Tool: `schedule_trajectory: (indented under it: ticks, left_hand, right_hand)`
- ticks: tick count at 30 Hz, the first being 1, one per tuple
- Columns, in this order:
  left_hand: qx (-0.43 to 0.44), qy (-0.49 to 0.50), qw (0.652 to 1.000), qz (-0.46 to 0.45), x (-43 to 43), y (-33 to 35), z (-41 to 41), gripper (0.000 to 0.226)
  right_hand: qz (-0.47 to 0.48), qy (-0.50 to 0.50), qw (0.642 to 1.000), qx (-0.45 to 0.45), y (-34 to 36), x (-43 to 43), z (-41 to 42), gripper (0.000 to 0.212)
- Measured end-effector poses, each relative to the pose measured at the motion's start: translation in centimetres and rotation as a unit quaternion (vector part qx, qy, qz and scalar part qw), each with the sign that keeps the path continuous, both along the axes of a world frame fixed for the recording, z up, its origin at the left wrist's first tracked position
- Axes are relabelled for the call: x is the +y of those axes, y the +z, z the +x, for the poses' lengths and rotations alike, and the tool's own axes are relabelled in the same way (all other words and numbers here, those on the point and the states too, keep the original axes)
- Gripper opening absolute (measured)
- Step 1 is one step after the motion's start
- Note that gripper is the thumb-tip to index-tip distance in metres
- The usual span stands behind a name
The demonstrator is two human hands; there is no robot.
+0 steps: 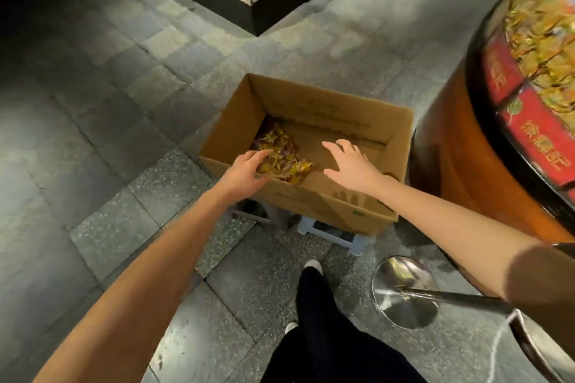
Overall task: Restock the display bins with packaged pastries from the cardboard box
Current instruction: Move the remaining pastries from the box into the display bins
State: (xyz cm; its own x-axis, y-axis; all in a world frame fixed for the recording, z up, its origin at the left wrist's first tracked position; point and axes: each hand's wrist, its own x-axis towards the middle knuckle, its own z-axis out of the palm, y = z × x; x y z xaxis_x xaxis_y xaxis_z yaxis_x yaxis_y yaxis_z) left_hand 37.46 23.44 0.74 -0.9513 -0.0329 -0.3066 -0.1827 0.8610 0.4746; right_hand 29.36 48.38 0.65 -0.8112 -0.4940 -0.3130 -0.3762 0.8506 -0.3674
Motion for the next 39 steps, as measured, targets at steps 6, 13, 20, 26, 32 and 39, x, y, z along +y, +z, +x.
schedule_trajectory:
  ticks: [6, 13, 20, 26, 32, 39]
  left_hand:
    - [-0.045, -0.002, 0.999, 0.01, -4.0, -5.1, -8.8, 0.058]
    - [-0.119, -0.042, 0.992, -0.001, -6.9, -11.3, -17.6, 0.059]
    - [-0.192, -0.119, 0.974, -0.004, -7.3, -19.4, -23.2, 0.059]
    - [-0.225, -0.113, 0.967, 0.03, -7.0, -25.7, -25.4, 0.061]
    - [-0.29, -0.189, 0.938, -0.029, -7.6, -31.5, -25.0, 0.064]
    - [-0.28, -0.199, 0.939, 0.008, -6.7, -34.5, -24.7, 0.08]
  right_hand:
    - [0.018, -0.01, 0.999, -0.044, -4.7, -2.4, -9.0, 0.068]
    - [0.052, 0.028, 0.995, -0.075, -10.8, -4.9, -17.5, 0.069]
    - [0.049, 0.002, 0.99, -0.13, -20.2, -6.2, -21.7, 0.071]
    - [0.003, -0.055, 0.983, -0.176, -27.7, -7.0, -21.6, 0.064]
    - [-0.022, -0.037, 0.973, -0.228, -34.2, -8.5, -22.5, 0.062]
    - [-0.081, -0.134, 0.948, -0.278, -37.9, -9.2, -22.9, 0.062]
